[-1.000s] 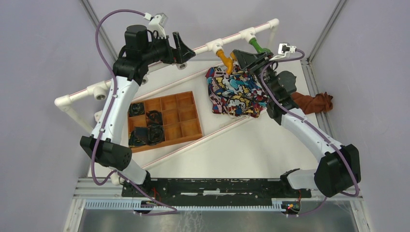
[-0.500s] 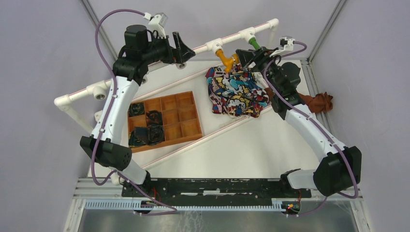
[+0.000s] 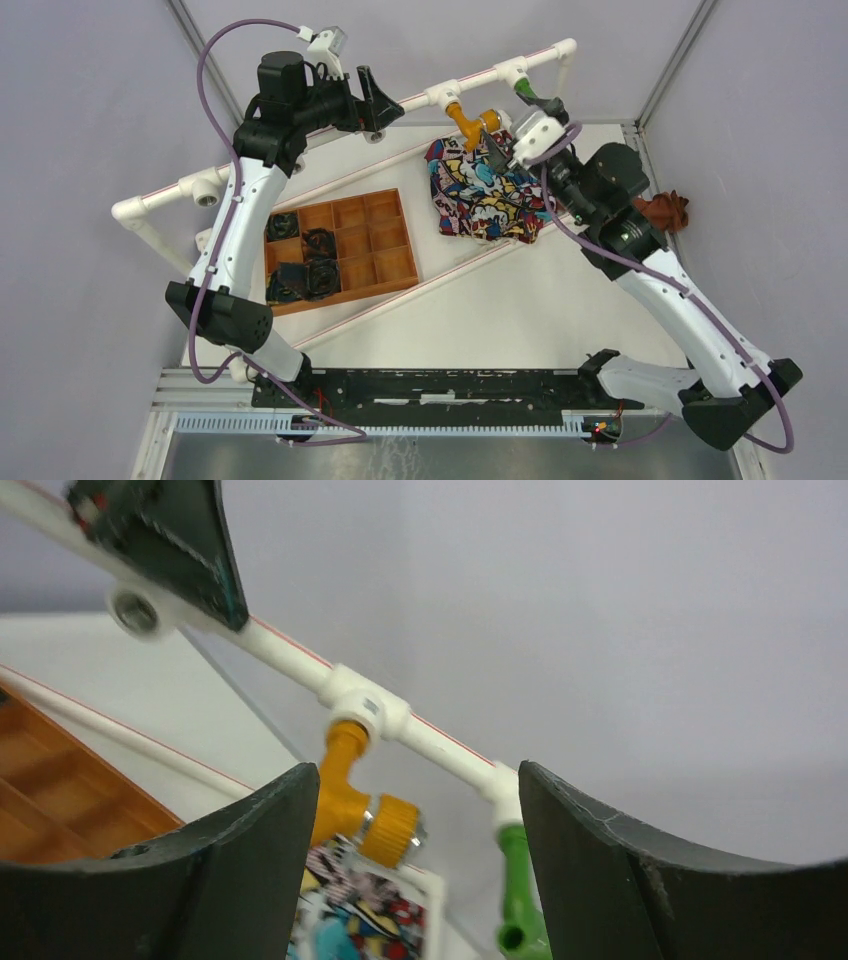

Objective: Install the water faucets
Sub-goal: Screw the water faucet onto the adaptor.

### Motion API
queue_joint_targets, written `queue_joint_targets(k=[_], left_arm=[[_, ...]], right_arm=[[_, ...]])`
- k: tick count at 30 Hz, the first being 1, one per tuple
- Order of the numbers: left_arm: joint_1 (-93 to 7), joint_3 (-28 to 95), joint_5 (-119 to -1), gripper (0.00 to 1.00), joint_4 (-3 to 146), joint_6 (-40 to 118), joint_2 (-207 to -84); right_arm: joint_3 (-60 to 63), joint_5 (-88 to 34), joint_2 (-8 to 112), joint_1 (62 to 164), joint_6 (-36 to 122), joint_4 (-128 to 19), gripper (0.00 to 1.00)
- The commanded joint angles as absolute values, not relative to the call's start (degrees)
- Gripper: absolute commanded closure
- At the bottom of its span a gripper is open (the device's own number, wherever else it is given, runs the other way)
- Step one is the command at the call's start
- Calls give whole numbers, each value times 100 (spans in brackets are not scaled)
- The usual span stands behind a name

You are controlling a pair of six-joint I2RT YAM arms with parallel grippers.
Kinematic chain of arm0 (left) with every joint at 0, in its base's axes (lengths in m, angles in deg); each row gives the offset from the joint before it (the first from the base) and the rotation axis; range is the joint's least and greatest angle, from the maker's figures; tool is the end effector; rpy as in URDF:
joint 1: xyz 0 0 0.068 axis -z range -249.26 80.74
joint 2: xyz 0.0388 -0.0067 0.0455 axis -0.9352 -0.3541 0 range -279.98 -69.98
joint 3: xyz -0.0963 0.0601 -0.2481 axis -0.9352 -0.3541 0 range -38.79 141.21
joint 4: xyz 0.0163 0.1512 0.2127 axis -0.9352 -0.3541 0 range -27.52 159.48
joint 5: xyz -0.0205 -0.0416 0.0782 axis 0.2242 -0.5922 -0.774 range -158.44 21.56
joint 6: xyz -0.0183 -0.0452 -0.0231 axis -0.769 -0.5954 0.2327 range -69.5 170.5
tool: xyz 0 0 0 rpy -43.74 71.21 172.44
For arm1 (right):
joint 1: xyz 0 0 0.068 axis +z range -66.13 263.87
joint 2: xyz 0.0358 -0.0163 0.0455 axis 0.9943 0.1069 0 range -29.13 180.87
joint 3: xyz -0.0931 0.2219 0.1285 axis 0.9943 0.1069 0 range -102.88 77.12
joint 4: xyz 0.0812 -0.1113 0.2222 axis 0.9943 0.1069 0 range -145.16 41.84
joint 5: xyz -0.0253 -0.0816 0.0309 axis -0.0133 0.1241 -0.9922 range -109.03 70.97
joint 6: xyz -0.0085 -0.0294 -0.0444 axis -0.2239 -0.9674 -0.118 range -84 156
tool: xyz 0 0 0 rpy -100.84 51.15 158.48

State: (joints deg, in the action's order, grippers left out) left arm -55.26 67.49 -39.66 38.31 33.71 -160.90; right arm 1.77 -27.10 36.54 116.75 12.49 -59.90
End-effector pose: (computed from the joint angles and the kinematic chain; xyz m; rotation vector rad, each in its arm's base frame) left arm 0.3313 -0.1003 0.4715 0.3154 1.8682 -0.8334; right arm 0.2059 0.1391 0.4815 -0.7294 1.1065 0.2319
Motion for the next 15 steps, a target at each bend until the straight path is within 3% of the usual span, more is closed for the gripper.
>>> queue_joint_targets(k=[1,8,15], left_arm=[[-5499,6835,-3894,0,3746,3314,-15951],[-5500,6870,-3943,0,3738,3295,-15980],[-5497,6821,-3979,0,3734,3321,-15949]], right_arm=[[934,-1356,3172,12019,-1938,-5758,20],[2191,-793,3121,12485,-4808,-6965,15],[2481,-342,3820,12669,-5902,-8409,11]])
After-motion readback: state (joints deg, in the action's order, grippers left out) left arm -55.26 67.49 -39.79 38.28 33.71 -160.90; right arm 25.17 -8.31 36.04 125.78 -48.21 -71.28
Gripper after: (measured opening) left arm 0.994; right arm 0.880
